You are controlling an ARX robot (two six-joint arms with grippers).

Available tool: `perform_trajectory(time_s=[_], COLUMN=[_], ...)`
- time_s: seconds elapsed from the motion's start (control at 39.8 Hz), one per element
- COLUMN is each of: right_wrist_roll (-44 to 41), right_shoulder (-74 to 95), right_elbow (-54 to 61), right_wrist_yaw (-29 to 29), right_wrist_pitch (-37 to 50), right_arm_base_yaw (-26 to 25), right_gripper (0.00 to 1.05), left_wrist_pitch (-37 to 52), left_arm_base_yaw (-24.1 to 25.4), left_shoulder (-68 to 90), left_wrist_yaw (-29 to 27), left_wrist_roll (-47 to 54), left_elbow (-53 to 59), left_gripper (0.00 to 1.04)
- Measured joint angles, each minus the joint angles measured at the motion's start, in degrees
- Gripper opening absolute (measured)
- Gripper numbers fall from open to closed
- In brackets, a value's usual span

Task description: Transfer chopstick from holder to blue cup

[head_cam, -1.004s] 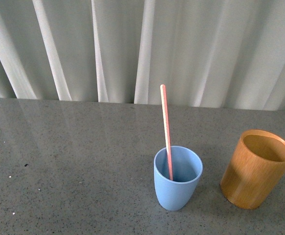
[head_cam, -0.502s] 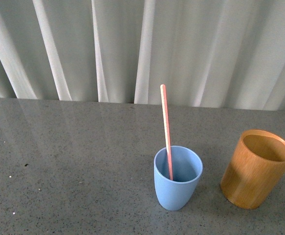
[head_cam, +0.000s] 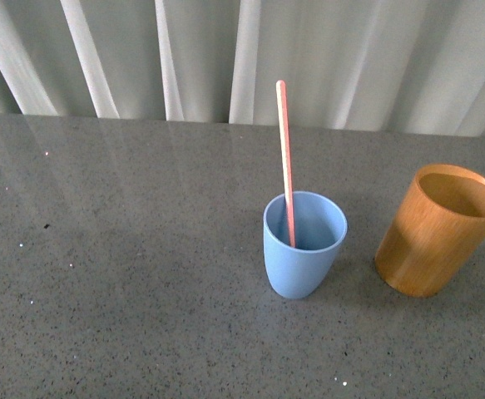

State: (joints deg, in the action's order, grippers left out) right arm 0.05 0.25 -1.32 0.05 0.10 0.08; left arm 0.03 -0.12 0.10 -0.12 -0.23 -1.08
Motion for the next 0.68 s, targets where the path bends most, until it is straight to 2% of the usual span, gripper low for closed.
perform_trajectory(time_s=[0.68], right_wrist_roll=[0.0], right_shoulder=[0.0], right_elbow=[0.0], right_wrist_yaw=[0.0], right_wrist_pitch=[0.0], right_arm_base_yaw=[0.0], right_gripper=[0.95], left_wrist_pitch=[0.0], left_arm_base_yaw=[0.0], left_shoulder=[0.0], left_wrist_yaw=[0.0], left_wrist_roll=[0.0], left_elbow=[0.0], left_gripper=[0.98])
